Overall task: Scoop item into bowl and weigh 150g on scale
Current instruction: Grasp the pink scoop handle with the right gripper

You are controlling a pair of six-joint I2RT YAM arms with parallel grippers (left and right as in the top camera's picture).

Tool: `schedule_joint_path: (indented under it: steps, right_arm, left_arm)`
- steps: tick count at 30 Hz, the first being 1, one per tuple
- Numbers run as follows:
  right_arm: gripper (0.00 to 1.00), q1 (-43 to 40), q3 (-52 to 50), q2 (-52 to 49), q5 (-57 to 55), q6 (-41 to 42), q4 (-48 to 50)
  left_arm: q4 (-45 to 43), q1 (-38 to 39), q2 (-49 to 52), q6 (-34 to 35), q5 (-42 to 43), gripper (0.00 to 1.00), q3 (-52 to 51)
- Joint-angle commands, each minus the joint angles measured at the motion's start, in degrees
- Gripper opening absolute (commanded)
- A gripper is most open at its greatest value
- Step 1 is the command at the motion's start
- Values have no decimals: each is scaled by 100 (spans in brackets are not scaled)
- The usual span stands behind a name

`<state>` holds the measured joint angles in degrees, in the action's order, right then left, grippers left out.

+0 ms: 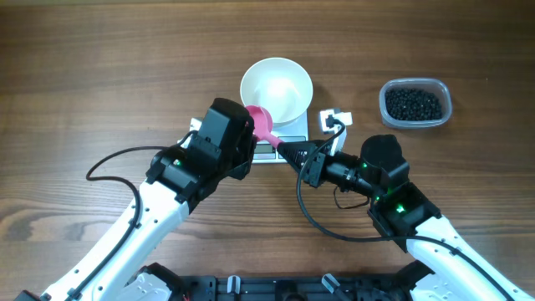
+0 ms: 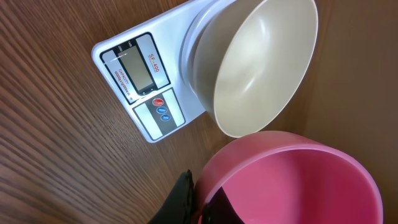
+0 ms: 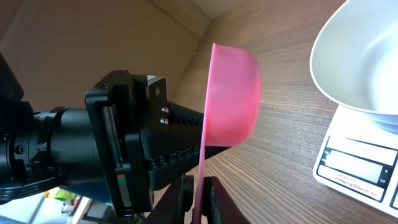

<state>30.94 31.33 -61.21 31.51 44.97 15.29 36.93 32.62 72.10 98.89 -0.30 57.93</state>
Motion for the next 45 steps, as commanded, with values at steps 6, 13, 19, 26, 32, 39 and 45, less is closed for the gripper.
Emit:
schedule_joint_path:
  steps: [6, 13, 19, 26, 32, 39, 45]
  right_arm:
    - [13, 35, 90, -9, 179, 24, 68]
    - [4, 35, 90, -9, 179, 92, 57]
    - [4, 35, 90, -9, 186, 660, 52]
    - [4, 35, 90, -9, 199, 647, 33]
    - [4, 33, 90, -9, -31, 404, -74]
    - [4, 0, 92, 17, -341, 0, -450]
    - [5, -190, 101, 485, -627, -188, -1014]
  left_arm:
    - [42, 28, -39, -251, 28, 4, 22]
    - [42, 26, -39, -249, 26, 4, 22]
    - [42, 28, -39, -251, 26, 4, 22]
    - [42, 26, -42, -249, 26, 38, 22]
    - [39, 26, -55, -251, 26, 64, 22]
    - [-48, -190, -417, -1058, 22, 72, 22]
    - [0, -629, -1134, -2225, 26, 79, 22]
